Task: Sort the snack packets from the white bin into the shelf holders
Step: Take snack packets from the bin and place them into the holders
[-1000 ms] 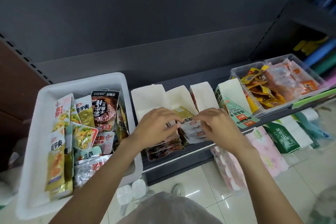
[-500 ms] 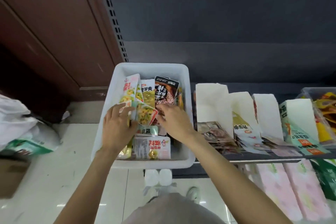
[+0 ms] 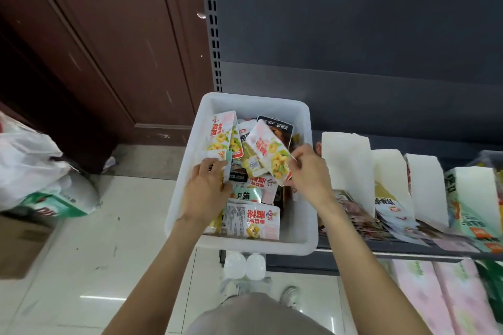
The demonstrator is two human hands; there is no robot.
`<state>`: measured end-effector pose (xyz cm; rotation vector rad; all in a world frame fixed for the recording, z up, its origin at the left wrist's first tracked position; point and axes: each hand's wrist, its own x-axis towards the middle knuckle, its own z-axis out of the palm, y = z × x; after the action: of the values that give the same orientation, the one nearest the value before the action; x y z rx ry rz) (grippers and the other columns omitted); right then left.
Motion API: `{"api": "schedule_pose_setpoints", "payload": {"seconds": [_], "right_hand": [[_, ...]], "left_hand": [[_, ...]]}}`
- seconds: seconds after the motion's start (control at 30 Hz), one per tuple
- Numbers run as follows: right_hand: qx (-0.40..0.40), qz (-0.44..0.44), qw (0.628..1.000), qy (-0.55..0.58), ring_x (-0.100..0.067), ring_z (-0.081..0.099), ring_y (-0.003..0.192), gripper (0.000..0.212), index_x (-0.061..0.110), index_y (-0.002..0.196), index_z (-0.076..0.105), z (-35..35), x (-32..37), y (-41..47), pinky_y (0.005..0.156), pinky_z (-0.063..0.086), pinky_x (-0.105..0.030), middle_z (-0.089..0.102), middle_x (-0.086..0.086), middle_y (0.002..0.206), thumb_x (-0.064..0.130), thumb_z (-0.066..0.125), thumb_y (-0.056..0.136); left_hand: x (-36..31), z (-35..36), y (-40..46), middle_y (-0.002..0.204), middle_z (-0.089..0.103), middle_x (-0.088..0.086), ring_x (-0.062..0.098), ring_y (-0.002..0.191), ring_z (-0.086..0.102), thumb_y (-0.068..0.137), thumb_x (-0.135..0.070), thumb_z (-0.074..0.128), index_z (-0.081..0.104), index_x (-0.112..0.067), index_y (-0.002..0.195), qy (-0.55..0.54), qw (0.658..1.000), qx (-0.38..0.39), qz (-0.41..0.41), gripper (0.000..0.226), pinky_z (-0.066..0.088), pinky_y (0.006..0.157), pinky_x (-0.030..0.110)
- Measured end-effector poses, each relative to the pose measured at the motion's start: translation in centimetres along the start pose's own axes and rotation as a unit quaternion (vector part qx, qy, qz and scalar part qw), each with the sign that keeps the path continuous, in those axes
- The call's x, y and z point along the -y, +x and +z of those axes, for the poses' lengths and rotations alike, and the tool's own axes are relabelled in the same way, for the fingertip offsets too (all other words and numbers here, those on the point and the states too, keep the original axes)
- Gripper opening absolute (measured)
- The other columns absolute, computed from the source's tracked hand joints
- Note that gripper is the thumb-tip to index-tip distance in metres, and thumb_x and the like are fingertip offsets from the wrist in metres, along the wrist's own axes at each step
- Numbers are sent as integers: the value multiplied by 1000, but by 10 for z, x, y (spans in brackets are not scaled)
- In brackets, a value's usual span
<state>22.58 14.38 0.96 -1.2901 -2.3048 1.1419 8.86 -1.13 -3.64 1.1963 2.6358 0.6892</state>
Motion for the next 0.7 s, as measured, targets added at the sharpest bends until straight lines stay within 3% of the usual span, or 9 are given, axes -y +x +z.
{"api": "schedule_pose_setpoints", "payload": {"seconds": [0.1, 0.17, 0.23, 0.37, 0.43, 0.47, 0.57, 0.63, 0.7], "right_hand": [[9, 93, 933, 347, -15, 71, 77, 5, 4, 96, 48, -17, 4, -23, 55, 55, -21, 65, -3, 95, 7, 52, 96], [33, 144, 858, 492, -15, 72, 73, 3, 5, 92, 50, -20, 6, -37, 57, 55, -21, 69, -10, 92, 5, 52, 95], [49, 182, 809, 557, -17, 72, 74, 5, 6, 89, 52, -19, 5, -46, 58, 55, -22, 70, -13, 90, 4, 54, 93], [61, 213, 773, 595, -20, 72, 75, 7, 5, 86, 54, -21, -1, -56, 56, 56, -24, 73, -12, 85, 1, 53, 92], [79, 194, 802, 560, -19, 72, 76, 5, 6, 89, 54, -25, -3, -60, 59, 57, -25, 73, -11, 89, 4, 54, 93], [83, 176, 839, 508, -17, 72, 78, 1, 7, 93, 54, -28, -5, -62, 61, 57, -25, 72, -10, 93, 7, 55, 93], [5, 83, 955, 284, -5, 65, 89, 31, 20, 117, 48, -46, -17, -65, 72, 55, -22, 61, 1, 116, 23, 62, 90], [-80, 18, 963, 255, -2, 58, 104, 57, 32, 131, 36, -70, -23, -69, 81, 51, -18, 51, 12, 126, 24, 68, 85], [-137, -44, 960, 241, 3, 50, 115, 74, 40, 136, 27, -102, -33, -75, 89, 45, -12, 44, 18, 131, 20, 72, 81]], "left_hand": [[-26, -8, -5, 123, 59, -3, 13, 112, 54, 89, -32, 62, 58, -20, 123, -215, 974, -61, -35, 36, 48, 91, 28], [-54, -21, -8, 112, 66, -7, 7, 103, 61, 86, -37, 63, 59, -22, 121, -442, 890, 24, -107, 39, 51, 87, 22], [-70, -24, -7, 109, 70, -2, 13, 99, 66, 79, -43, 62, 58, -23, 120, -565, 809, 87, -137, 45, 53, 86, 28], [-83, -21, -2, 108, 70, -1, 16, 98, 67, 81, -36, 64, 60, -28, 113, -590, 787, 123, -133, 34, 54, 83, 31], [-87, -19, 0, 106, 70, -1, 15, 96, 68, 84, -23, 66, 62, -24, 112, -581, 795, 122, -127, 28, 55, 73, 24], [-90, -19, 1, 105, 70, -2, 13, 94, 68, 84, -20, 67, 63, -23, 110, -560, 813, 112, -114, 27, 53, 68, 19], [-100, -20, 7, 94, 67, -16, -3, 86, 64, 83, -19, 70, 64, -27, 106, -436, 895, 95, -25, 25, 49, 65, 9], [-115, -23, 13, 91, 66, -23, -10, 82, 61, 83, -18, 71, 66, -26, 108, -332, 934, 101, 84, 27, 51, 69, 10], [-140, -24, 19, 93, 66, -22, -11, 81, 61, 83, -19, 71, 69, -27, 110, -239, 944, 102, 204, 28, 53, 71, 14]]}}
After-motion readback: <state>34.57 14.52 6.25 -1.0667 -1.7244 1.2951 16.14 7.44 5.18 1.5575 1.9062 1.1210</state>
